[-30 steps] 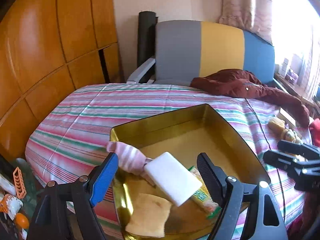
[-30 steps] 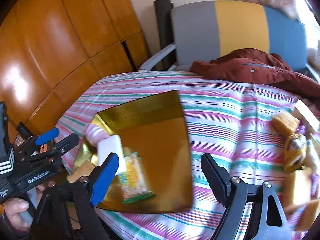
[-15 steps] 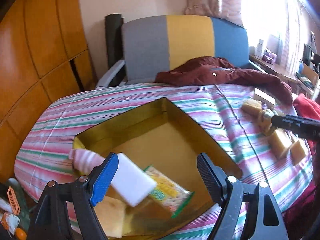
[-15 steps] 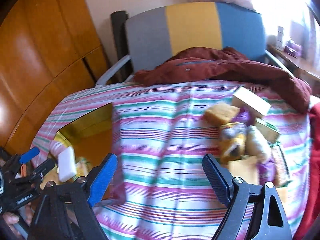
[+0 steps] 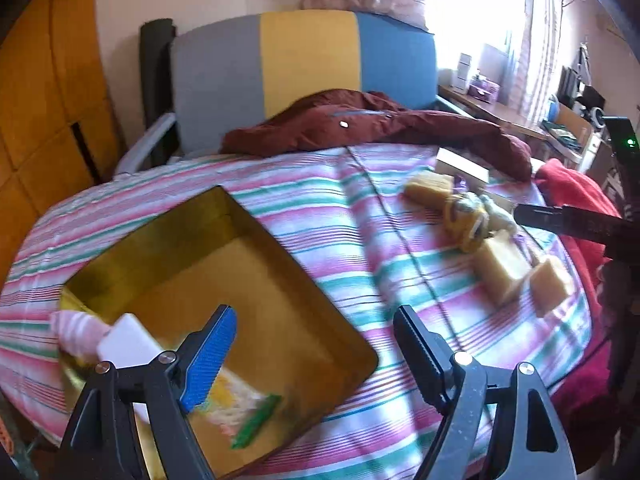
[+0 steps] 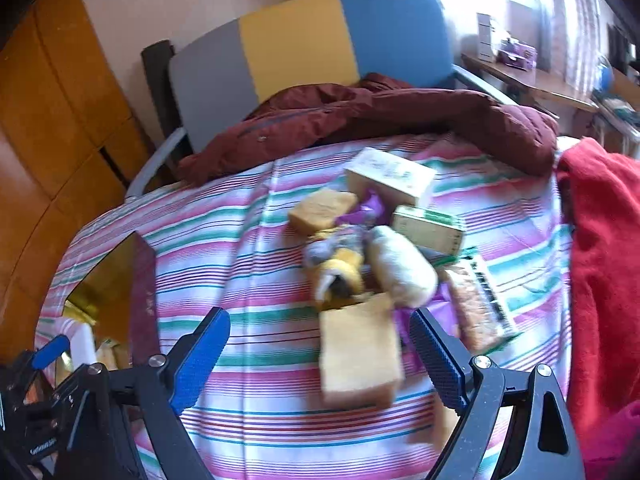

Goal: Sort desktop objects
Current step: 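Move both tools back over the remaining pile of items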

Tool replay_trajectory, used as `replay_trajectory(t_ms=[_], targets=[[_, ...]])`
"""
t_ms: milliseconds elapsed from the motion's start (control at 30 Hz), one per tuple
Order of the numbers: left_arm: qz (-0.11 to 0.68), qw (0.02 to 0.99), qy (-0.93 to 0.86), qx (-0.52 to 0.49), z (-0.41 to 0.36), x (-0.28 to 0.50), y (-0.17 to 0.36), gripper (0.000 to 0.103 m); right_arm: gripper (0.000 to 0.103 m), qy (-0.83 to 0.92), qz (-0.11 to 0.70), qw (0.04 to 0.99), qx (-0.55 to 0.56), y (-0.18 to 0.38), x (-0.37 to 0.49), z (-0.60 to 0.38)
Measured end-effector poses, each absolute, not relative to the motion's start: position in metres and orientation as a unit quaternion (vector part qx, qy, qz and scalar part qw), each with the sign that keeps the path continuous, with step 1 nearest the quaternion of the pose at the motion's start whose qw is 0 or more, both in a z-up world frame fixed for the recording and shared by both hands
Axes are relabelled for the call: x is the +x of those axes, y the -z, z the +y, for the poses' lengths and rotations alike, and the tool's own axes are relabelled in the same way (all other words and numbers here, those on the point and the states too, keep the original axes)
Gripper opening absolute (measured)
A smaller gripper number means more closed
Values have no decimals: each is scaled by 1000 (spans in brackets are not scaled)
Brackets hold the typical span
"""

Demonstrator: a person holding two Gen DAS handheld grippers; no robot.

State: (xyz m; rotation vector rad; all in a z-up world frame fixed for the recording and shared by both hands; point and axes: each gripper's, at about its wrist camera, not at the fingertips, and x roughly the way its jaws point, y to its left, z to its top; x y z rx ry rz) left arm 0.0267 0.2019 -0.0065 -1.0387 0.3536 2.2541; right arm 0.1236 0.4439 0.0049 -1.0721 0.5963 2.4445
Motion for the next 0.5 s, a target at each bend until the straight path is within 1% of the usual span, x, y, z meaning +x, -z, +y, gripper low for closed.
replay_trajectory(t_ms=[333, 500], targets=[[128, 352, -826, -421, 243, 32, 15, 81, 92, -864, 208, 235, -394, -5, 128, 489], [122, 355, -817, -438, 254, 24, 20, 81, 92, -865, 183, 232, -406, 0, 108, 508]])
